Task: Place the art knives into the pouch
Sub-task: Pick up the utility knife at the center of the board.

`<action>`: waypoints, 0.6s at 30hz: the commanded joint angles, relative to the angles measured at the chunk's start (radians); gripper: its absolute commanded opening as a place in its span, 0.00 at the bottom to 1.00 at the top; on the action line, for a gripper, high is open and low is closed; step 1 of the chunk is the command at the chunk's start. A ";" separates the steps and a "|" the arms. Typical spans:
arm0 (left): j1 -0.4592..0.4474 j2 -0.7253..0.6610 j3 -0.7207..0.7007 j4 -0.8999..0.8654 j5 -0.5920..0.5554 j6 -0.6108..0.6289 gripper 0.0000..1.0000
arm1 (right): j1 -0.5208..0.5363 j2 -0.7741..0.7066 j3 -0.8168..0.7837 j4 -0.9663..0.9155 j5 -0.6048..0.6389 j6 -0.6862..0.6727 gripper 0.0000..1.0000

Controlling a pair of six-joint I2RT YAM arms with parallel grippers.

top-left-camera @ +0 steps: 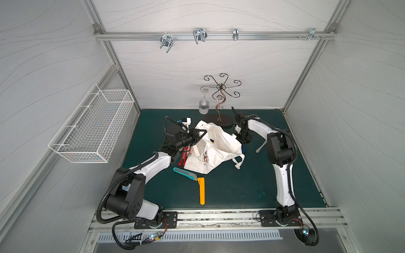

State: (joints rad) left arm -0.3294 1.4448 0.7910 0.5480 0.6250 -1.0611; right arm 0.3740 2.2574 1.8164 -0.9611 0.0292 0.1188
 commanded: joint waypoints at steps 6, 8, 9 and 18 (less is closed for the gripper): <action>-0.005 0.013 0.048 0.046 0.002 0.015 0.00 | 0.015 0.025 -0.032 -0.056 0.053 -0.014 0.44; -0.005 0.015 0.048 0.046 0.001 0.016 0.00 | 0.015 0.026 -0.041 -0.050 0.051 -0.015 0.39; -0.005 0.014 0.047 0.047 0.002 0.015 0.00 | 0.015 0.026 -0.044 -0.048 0.046 -0.015 0.34; -0.007 0.009 0.046 0.044 0.001 0.015 0.00 | 0.031 -0.050 -0.062 -0.048 0.073 -0.001 0.18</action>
State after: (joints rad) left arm -0.3313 1.4506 0.7910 0.5488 0.6247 -1.0512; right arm 0.3965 2.2379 1.7832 -0.9524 0.0830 0.1154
